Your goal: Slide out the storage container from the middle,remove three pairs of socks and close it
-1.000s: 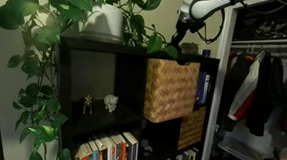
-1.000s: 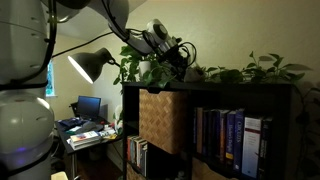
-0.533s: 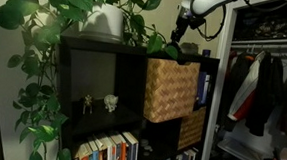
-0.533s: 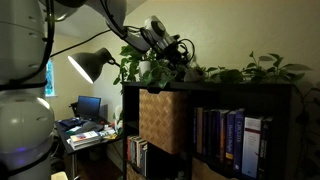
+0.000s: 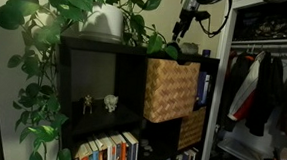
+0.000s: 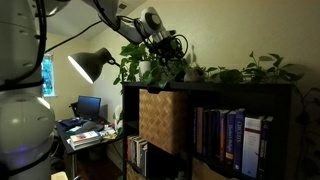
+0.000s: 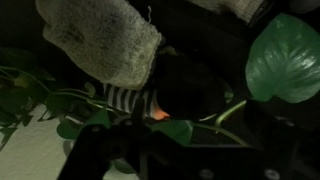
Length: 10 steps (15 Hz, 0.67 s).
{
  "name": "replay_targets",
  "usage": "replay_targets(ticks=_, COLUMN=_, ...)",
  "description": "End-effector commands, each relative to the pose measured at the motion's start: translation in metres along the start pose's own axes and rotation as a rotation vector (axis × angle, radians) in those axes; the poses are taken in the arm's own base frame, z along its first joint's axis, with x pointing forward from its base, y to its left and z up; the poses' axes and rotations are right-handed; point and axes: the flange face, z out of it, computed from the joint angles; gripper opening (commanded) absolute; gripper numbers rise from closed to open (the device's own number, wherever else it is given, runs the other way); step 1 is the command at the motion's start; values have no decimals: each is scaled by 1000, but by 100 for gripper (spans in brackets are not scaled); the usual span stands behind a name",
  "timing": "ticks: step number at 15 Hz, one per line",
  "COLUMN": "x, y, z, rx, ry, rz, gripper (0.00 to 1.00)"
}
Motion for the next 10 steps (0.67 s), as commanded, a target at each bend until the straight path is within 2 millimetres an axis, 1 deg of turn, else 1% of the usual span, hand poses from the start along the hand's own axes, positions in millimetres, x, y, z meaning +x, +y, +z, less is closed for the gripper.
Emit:
replay_targets(ticks=1, x=-28, y=-7, z=-27, rx=42, ry=-19, rz=8, gripper=100)
replay_targets(ticks=3, x=-40, y=-9, z=-37, rx=59, ry=-10, rz=29, gripper=100)
replay_targets(ticks=4, x=-47, y=-11, z=-41, rx=72, ry=-9, rz=38, gripper=80)
replay_targets(ticks=6, x=-64, y=-15, z=-46, rx=90, ry=-4, rz=60, gripper=68)
replay_targets(ticks=7, x=-72, y=-18, z=-48, rx=105, ry=-5, rz=66, gripper=60)
replay_targets(ticks=10, x=-100, y=-32, z=-49, rx=162, ry=-13, rz=86, gripper=39)
